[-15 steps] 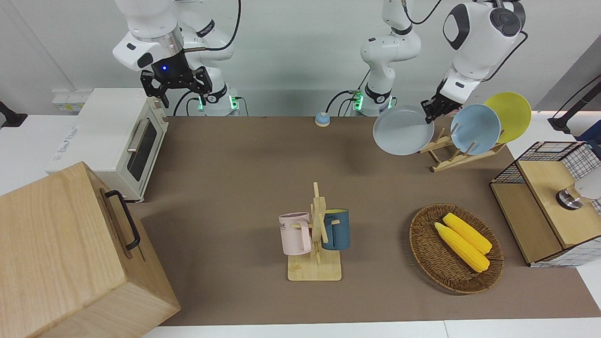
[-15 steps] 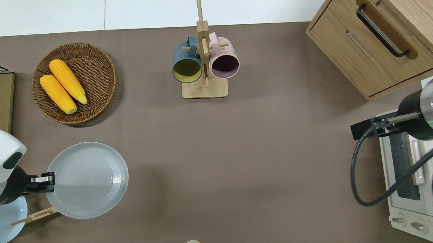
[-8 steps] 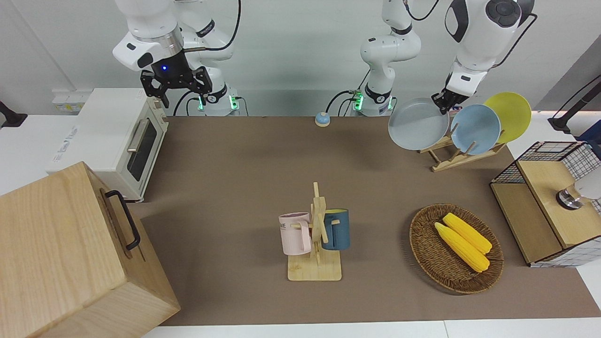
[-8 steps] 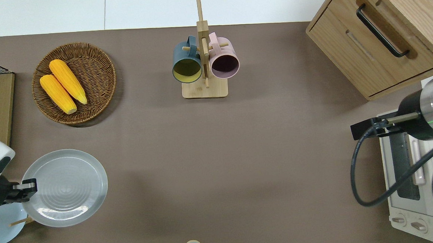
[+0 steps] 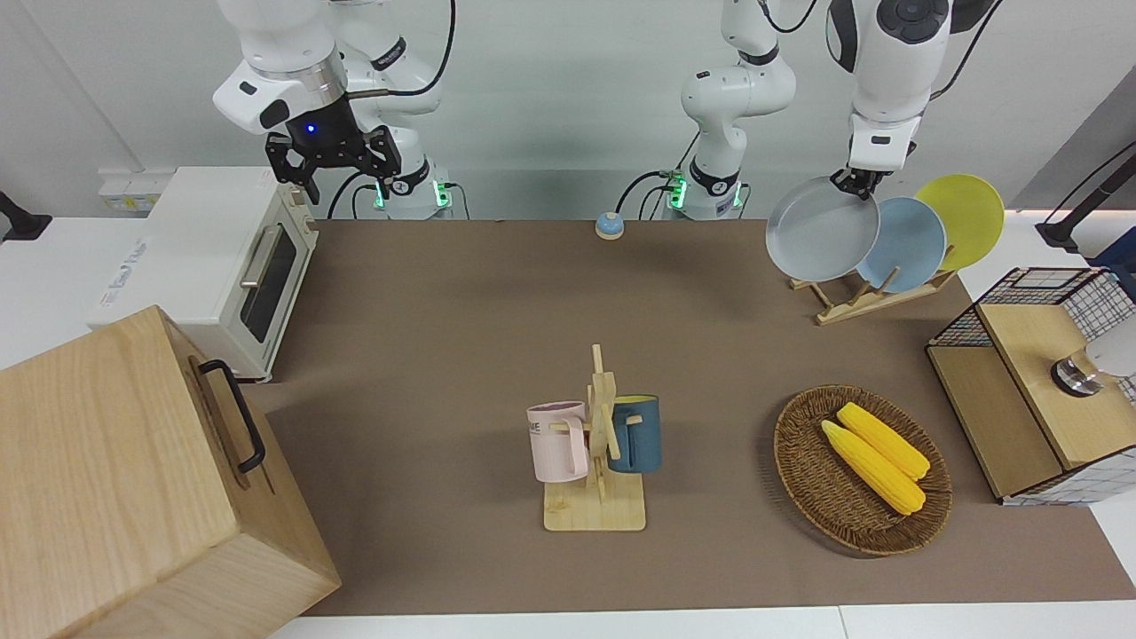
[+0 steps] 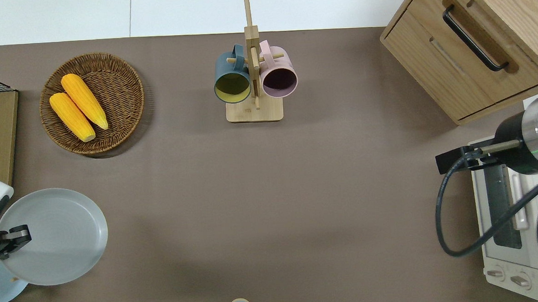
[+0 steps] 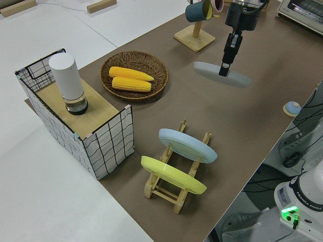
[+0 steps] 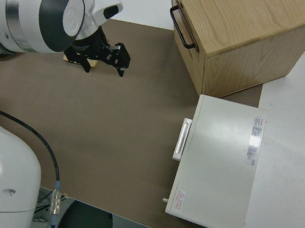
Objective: Pick gray plate from table and place it on lower plate rack with left arm
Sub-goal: 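Lower the gray plate into the lower slot of the wooden rack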
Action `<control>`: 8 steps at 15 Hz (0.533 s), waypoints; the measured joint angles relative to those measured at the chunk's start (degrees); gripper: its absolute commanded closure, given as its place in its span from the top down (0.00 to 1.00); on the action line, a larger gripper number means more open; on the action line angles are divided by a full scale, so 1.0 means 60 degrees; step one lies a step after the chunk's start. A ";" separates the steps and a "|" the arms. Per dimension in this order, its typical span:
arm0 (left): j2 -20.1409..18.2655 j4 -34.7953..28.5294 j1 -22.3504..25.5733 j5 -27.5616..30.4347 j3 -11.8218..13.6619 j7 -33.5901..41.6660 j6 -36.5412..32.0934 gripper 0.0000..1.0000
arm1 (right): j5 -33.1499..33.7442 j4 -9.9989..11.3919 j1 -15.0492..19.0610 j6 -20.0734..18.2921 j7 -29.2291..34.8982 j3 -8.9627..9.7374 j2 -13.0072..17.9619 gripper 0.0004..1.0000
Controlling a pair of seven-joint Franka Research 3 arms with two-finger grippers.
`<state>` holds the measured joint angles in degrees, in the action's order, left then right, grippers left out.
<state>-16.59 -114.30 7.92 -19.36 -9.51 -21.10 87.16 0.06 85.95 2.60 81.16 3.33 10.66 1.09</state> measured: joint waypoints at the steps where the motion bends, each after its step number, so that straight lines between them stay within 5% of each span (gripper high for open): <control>1: -0.0010 0.0000 -0.0001 -0.0236 -0.0031 -0.0076 -0.0053 0.00 | 0.0000 0.0000 0.0000 0.0000 0.0000 0.0000 0.0000 0.99; 8: -0.0058 -0.0097 -0.0004 -0.1405 -0.0060 -0.0128 -0.0237 0.00 | 0.0000 0.0000 0.0000 0.0000 0.0000 0.0000 0.0000 0.99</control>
<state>-16.94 -114.88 7.90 -27.80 -9.87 -21.86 85.74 0.06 85.95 2.60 81.16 3.33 10.66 1.09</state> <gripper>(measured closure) 0.956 0.009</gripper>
